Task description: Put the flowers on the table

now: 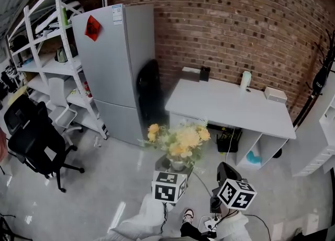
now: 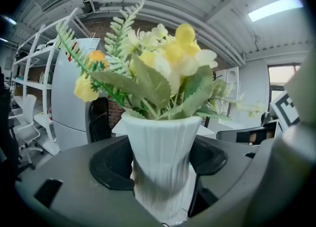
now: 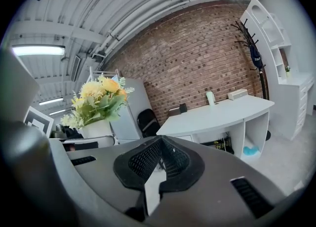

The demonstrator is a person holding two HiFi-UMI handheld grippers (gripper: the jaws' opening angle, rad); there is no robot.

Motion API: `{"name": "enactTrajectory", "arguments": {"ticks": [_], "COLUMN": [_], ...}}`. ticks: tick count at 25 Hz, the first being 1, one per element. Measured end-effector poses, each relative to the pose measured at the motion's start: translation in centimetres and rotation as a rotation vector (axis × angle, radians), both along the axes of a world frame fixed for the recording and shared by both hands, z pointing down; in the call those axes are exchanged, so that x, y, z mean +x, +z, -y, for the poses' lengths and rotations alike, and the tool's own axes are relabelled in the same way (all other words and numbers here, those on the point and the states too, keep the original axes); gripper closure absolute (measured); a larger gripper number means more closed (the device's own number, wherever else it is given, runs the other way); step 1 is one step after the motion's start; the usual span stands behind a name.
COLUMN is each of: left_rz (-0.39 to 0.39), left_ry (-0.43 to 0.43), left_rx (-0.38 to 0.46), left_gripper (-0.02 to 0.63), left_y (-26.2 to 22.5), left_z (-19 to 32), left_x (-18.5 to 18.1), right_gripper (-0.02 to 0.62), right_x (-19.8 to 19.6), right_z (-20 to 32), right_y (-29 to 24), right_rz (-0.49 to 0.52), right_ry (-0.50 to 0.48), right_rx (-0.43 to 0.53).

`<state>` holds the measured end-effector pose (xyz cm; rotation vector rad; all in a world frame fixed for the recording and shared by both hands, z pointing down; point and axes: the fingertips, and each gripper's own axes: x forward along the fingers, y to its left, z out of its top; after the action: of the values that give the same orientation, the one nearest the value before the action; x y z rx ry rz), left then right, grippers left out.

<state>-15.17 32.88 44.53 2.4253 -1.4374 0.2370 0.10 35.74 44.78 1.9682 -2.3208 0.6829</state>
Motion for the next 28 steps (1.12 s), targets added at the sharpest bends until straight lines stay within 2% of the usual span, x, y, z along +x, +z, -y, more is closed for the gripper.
{"name": "enactTrajectory", "arguments": {"ticks": [7,17,28], "left_rz": [0.016,0.042,0.022], "left_ry": [-0.006,-0.039,-0.048], "left_rx": [-0.005,0.008,0.011], "left_gripper": [0.288,0.288,0.288], "left_y": [-0.4,-1.0,-0.9], "left_z": [5.1,12.3,20.6], "left_x": [1.4,3.4,7.0], "right_gripper": [0.571,0.571,0.571], "right_x": [1.7,3.3,6.9], "right_z": [5.8,13.6,21.9], "right_y": [-0.9,-1.0,-1.0], "right_rz": [0.001,0.012,-0.016], "right_ry": [0.0,-0.052,-0.058], "right_rx": [0.006,0.006,0.003]}}
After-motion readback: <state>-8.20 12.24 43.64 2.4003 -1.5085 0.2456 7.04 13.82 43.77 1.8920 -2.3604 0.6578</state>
